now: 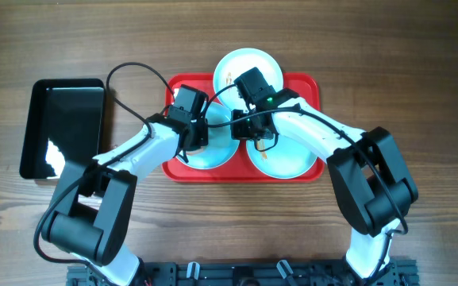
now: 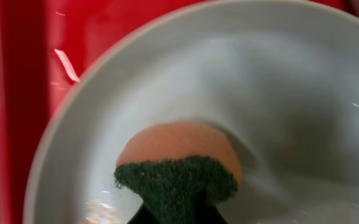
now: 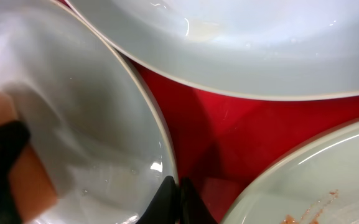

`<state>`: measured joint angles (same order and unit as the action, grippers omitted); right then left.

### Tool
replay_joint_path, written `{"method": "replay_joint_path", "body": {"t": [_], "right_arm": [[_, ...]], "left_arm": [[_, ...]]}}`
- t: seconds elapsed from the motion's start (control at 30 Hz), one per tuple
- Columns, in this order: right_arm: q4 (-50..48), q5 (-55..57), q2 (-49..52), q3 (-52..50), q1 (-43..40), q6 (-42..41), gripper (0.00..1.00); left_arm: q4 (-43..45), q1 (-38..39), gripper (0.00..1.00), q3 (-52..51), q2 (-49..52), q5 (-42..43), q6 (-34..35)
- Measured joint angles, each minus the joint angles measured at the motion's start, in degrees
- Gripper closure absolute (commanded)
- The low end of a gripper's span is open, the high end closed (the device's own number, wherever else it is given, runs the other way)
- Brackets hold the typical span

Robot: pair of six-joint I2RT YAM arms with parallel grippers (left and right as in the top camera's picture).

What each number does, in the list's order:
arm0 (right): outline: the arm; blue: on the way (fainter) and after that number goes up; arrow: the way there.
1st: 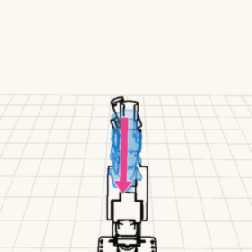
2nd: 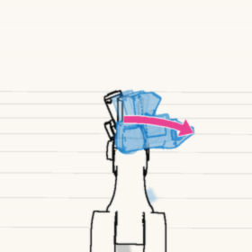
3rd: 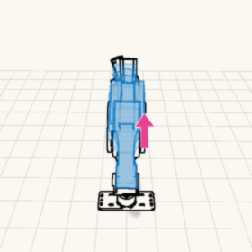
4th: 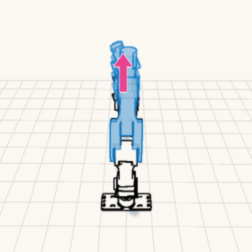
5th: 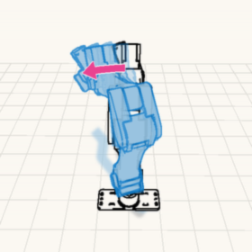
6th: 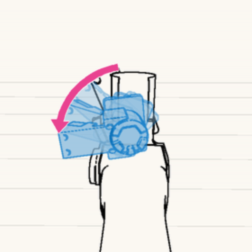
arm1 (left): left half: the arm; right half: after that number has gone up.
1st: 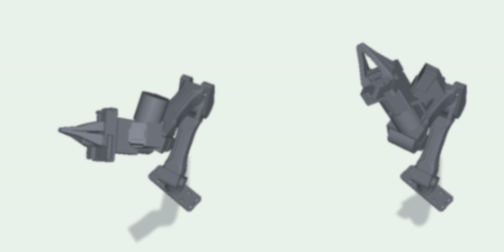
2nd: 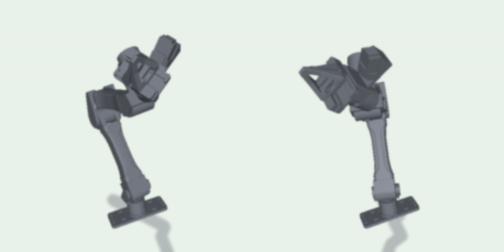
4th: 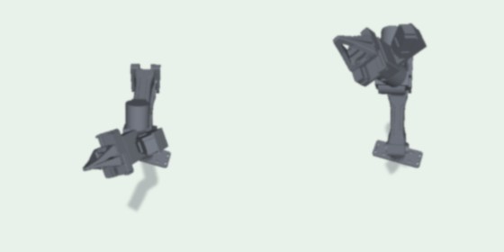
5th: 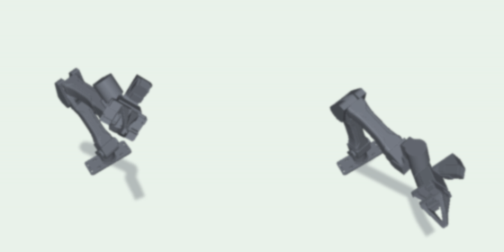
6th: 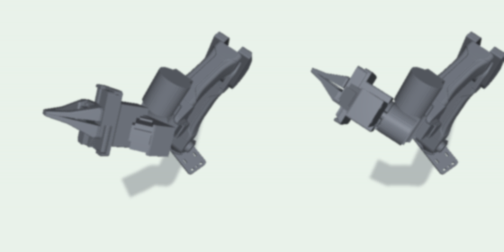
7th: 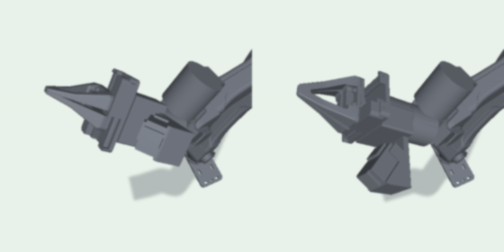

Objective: Clean dirty plates on tray and stack at the side
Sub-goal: 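Keep scrubbing the plate center with the sponge in circles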

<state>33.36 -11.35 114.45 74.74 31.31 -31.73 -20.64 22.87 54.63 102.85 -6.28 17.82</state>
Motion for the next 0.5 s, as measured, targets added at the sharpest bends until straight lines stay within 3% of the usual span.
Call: {"method": "replay_joint_path", "body": {"t": [0.27,0.5], "right_arm": [[0.20,-0.09,0.00,0.00,0.00,0.00,0.96],[0.28,-0.20,0.00,0.00,0.04,0.00,0.96]], "left_arm": [[-0.57,0.00,0.96,-0.20,0.35,-12.66,-0.17],[-0.57,0.04,0.96,-0.74,-0.44,-11.78,-0.22]]}}
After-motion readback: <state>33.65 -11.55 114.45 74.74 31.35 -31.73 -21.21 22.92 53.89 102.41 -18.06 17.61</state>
